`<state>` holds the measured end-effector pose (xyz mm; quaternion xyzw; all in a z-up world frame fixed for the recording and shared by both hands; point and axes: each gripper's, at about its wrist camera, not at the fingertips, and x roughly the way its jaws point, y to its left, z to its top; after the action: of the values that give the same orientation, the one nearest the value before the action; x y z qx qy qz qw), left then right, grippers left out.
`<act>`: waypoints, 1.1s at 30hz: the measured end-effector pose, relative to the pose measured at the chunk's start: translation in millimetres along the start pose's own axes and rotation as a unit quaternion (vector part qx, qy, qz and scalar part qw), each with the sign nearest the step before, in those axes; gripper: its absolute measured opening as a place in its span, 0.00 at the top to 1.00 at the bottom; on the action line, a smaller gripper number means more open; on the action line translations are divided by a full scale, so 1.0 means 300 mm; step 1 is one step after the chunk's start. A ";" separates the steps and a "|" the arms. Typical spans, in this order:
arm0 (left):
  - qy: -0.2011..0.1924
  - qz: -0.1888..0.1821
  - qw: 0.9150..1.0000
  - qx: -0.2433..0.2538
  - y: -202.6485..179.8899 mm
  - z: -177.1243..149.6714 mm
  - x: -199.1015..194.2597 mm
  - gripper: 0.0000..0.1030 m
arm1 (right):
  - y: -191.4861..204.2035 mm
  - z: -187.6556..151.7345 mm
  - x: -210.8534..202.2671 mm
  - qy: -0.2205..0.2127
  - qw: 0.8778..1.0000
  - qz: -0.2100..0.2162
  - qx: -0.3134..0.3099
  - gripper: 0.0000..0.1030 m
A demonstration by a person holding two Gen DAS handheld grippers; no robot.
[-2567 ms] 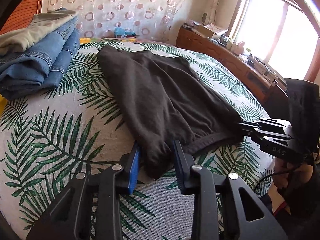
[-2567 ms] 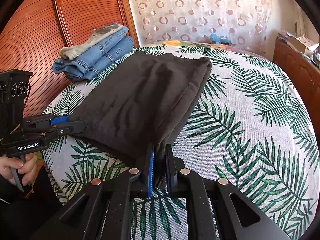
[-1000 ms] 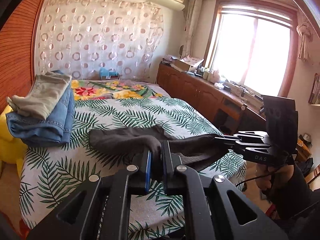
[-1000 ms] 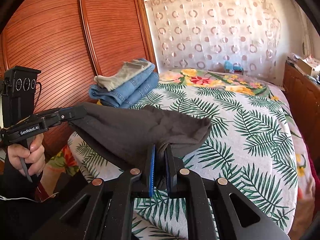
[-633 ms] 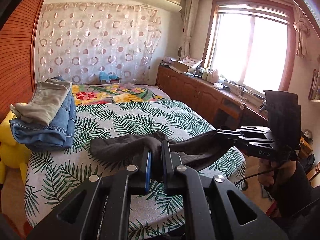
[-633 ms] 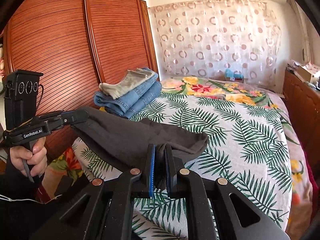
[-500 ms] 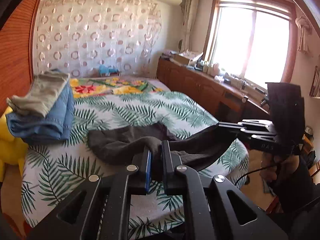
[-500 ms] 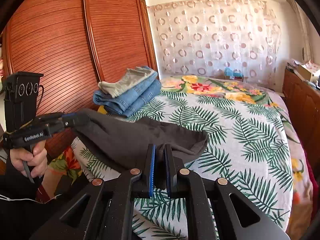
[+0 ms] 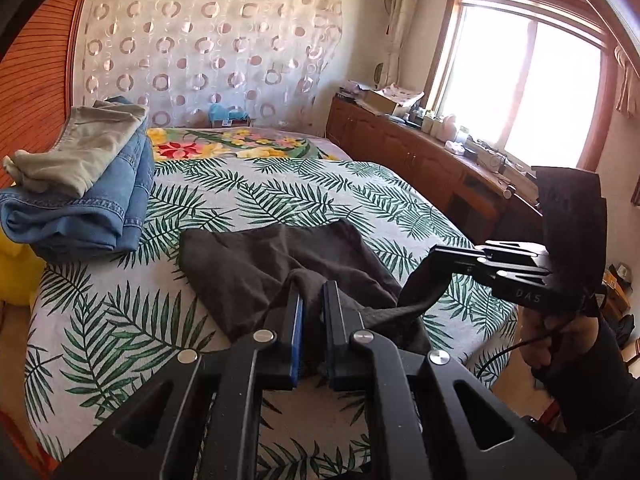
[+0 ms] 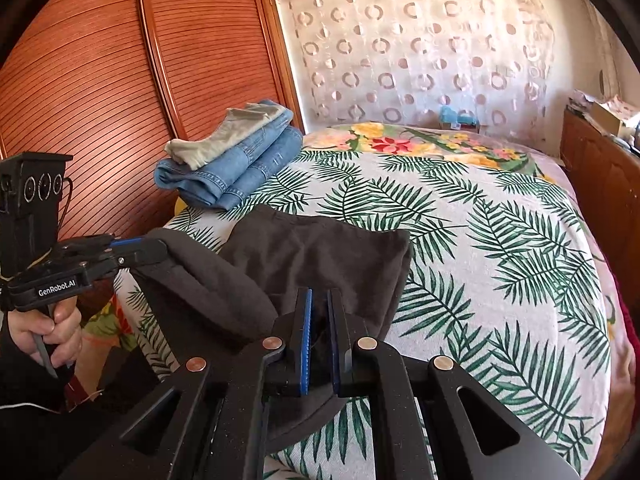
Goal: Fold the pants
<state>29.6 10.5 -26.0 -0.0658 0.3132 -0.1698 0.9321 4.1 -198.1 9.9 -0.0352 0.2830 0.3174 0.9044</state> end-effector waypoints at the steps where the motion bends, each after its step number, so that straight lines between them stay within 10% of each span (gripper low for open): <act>1: -0.002 0.001 1.000 0.000 0.003 0.009 0.003 0.90 | 0.004 0.008 0.009 0.000 1.000 0.000 -0.002 0.93; 26: 0.018 0.043 0.999 -0.021 0.137 0.179 0.264 0.90 | -0.156 0.217 0.417 0.035 0.997 -0.072 0.007 0.95; 33: 0.010 0.045 0.999 -0.017 0.144 0.161 0.215 0.53 | -0.147 0.206 0.357 0.026 0.996 -0.085 0.010 0.74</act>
<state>119.0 28.7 -33.6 -0.0659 0.3284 -0.1227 0.9342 128.9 -158.7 -0.8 -0.0586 0.3058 0.2359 0.9206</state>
